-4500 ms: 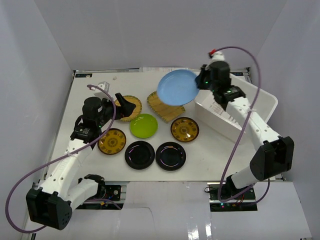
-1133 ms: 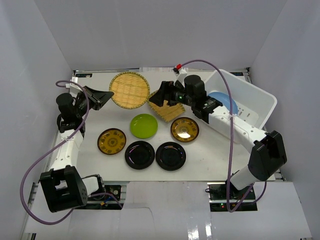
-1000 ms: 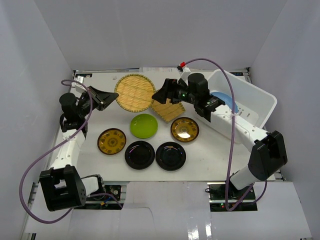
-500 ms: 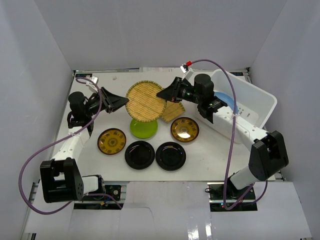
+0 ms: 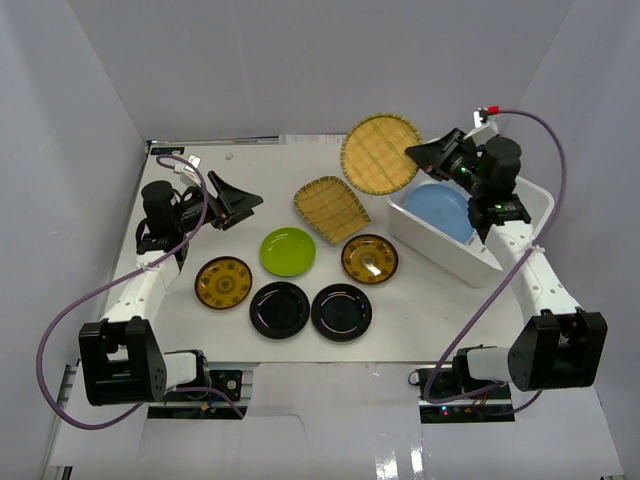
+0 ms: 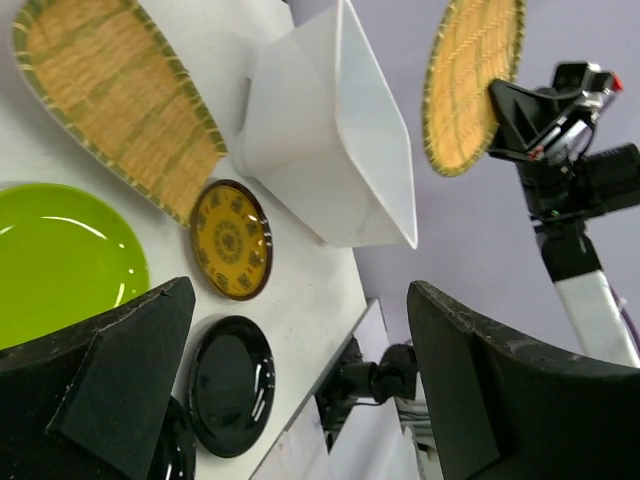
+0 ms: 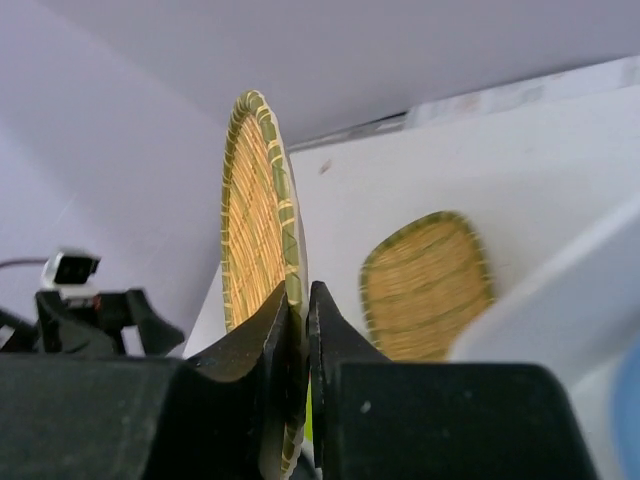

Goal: Place the plates into the plastic bin on the countertop

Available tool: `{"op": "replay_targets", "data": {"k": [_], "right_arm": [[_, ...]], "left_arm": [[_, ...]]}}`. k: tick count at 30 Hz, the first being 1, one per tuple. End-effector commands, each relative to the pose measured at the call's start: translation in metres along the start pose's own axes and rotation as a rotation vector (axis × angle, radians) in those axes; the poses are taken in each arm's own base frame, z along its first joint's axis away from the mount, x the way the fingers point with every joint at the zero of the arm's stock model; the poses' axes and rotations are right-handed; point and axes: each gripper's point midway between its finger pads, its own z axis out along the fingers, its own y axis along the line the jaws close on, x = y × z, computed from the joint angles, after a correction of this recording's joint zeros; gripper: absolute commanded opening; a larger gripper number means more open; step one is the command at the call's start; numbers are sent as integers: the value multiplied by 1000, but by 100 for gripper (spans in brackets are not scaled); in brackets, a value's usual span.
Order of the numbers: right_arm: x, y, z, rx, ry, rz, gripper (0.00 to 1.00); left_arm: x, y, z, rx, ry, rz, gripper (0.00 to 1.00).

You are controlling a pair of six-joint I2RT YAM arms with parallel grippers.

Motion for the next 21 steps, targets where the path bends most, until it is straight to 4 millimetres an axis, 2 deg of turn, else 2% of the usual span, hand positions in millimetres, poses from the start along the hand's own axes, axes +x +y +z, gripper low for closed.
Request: {"op": "replay_targets", "data": {"k": [1,5,7,8,11,12,13,14,16,18,19,20,21], "right_arm": [[-55,-29,-33,143,-144,-70,8],[-76,-100,-68,420,-241,-80,8],[-75,-122,-79,508,-250,-98,8],[-74,-143,-89,598,-272,-105,8],[-68,-177,-105,709,-286,-79,8],[-68,-189,-113,756,-300,-71,8],[-63,-196,-114,770,-287,-66,8],[-52,-206,-114,787,-259,-54,8],[-31,-226,-114,821,-207,-36,8],[-19,-235,-114,834,-180,-22,8],[-13,-239,-114,836,-169,-14,8],[-6,-244,-113,838,-161,1,10],[-4,-246,-113,835,-157,5,13]], "left_arm": [[-11,6,-3,-86,-50,94,98],[-12,27,0,-157,-54,70,98],[-16,38,2,-196,-72,57,98],[-18,48,5,-225,-77,39,98],[-20,59,14,-253,-72,13,96],[-20,69,21,-281,-71,-3,94],[-22,74,25,-297,-75,-9,93],[-15,73,36,-295,-49,-6,92],[-13,83,57,-322,-26,-16,90],[-18,83,74,-325,-18,-5,90],[-11,99,86,-359,10,-26,89],[-10,103,94,-363,22,-33,89],[-19,98,104,-344,20,-24,88]]}}
